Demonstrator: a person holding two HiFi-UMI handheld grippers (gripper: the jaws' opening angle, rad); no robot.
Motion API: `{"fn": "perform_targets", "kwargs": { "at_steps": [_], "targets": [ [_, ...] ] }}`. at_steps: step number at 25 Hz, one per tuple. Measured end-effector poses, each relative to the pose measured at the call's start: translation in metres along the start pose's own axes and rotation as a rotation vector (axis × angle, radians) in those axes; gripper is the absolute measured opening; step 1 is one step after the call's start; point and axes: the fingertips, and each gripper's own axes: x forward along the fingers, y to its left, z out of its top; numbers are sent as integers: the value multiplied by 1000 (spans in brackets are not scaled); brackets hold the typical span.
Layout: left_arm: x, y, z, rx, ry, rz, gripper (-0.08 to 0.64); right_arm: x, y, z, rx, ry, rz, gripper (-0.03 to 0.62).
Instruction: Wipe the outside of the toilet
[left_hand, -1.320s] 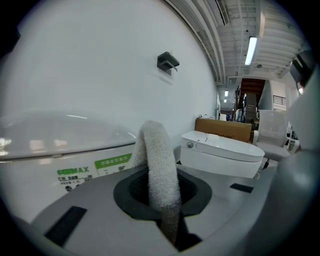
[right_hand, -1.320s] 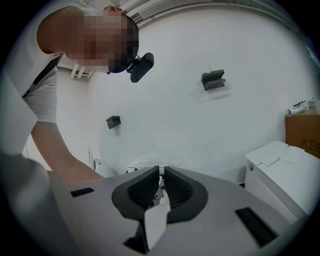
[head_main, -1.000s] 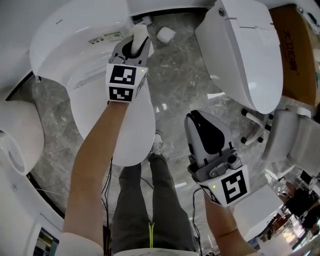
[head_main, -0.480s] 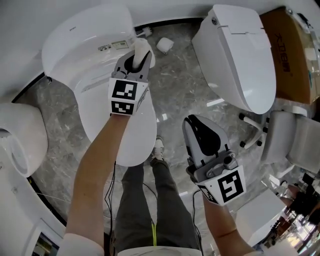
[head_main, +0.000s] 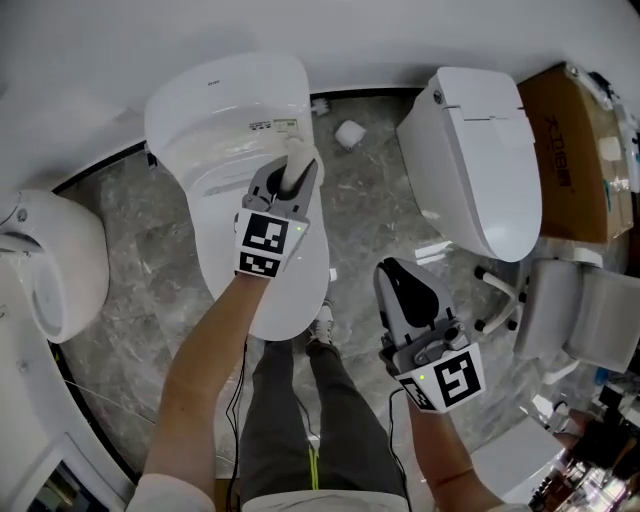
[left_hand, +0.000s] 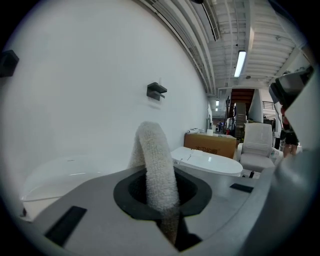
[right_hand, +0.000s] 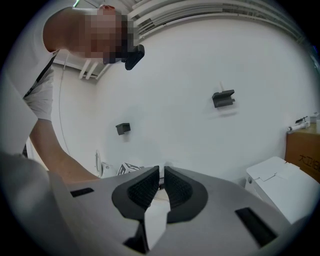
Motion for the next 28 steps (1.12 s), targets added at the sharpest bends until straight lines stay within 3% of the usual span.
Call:
{"fn": "perform_targets", "kwargs": {
  "at_steps": [7,15,21,28],
  "targets": [
    [-84,21,16,-49,-10,105,54,-7,49,16,-35,16,115,54],
    [-180,32,62,-67,-60,192,54,-6,105,27,-44,35,213,54],
    [-250,28,119,-60,-144,248,54,-17,136,69,-89,20,246,54],
    [-318,12,193,-11,-190,237,54,-26,160,116,-96,-17,262,54]
  ]
}}
